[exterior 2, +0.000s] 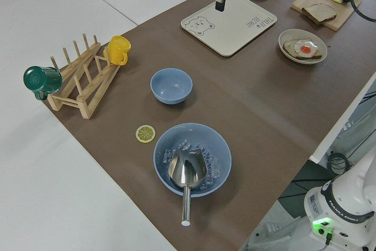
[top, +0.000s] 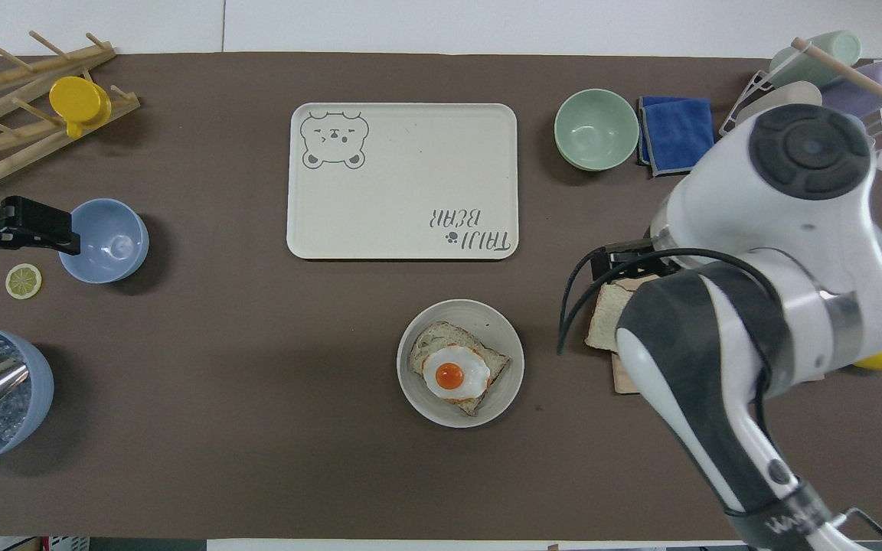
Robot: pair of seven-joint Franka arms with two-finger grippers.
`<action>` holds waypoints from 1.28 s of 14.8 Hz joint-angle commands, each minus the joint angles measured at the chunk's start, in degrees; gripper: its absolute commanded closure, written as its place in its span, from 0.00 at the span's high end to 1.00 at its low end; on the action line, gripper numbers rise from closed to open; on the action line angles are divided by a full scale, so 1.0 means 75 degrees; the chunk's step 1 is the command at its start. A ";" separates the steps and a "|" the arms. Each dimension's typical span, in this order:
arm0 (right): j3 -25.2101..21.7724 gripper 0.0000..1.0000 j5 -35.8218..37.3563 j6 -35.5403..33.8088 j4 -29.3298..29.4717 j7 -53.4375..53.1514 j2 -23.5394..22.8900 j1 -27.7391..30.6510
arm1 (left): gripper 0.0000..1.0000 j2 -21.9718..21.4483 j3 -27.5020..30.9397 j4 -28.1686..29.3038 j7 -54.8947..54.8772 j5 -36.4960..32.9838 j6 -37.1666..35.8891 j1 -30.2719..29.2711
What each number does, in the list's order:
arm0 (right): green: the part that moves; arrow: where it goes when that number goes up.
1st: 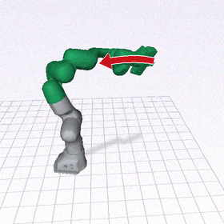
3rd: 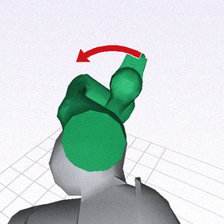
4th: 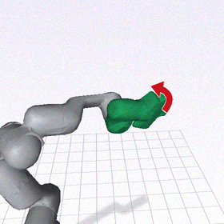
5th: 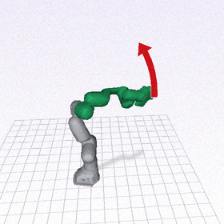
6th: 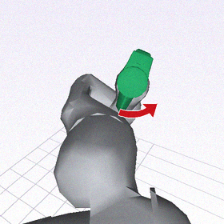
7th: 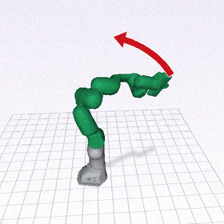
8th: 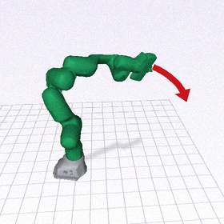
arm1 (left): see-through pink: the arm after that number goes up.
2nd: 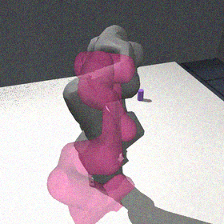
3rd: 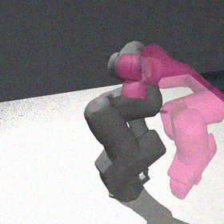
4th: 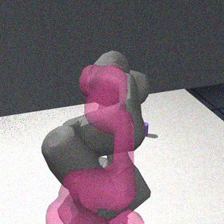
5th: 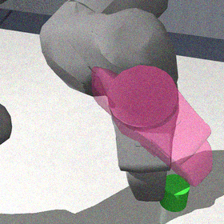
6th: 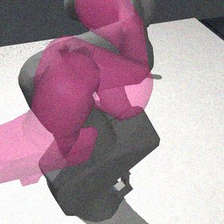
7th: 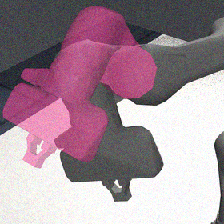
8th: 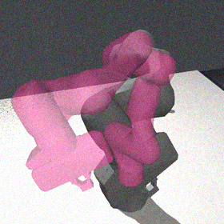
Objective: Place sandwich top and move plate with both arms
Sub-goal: 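Reach the right gripper to the bread slice on the cutting board, then grasp the bread slice with the right gripper and lift it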
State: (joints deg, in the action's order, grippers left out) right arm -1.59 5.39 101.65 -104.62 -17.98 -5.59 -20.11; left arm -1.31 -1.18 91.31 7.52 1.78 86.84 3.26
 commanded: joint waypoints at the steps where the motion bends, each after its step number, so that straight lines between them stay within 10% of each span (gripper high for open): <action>1: -0.0045 1.00 0.0382 0.0414 -0.0392 -0.0461 -0.0403 0.0021 | 1.00 -0.0154 -0.0054 0.0153 -0.0089 -0.0121 0.0093 -0.0084; 12: -0.0045 1.00 0.0769 0.1260 -0.1473 -0.1634 -0.1376 -0.0342 | 1.00 -0.0154 -0.0054 0.0165 -0.0089 -0.0121 0.0105 -0.0084; 19: -0.0034 0.61 0.0957 0.0955 -0.1602 -0.1528 -0.1329 -0.0330 | 1.00 -0.0154 -0.0054 0.0165 -0.0089 -0.0121 0.0093 -0.0084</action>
State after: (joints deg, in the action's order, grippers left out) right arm -2.16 11.43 109.10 -115.14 -29.14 -16.71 -22.89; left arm -1.31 -1.18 91.31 7.52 1.78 86.84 3.26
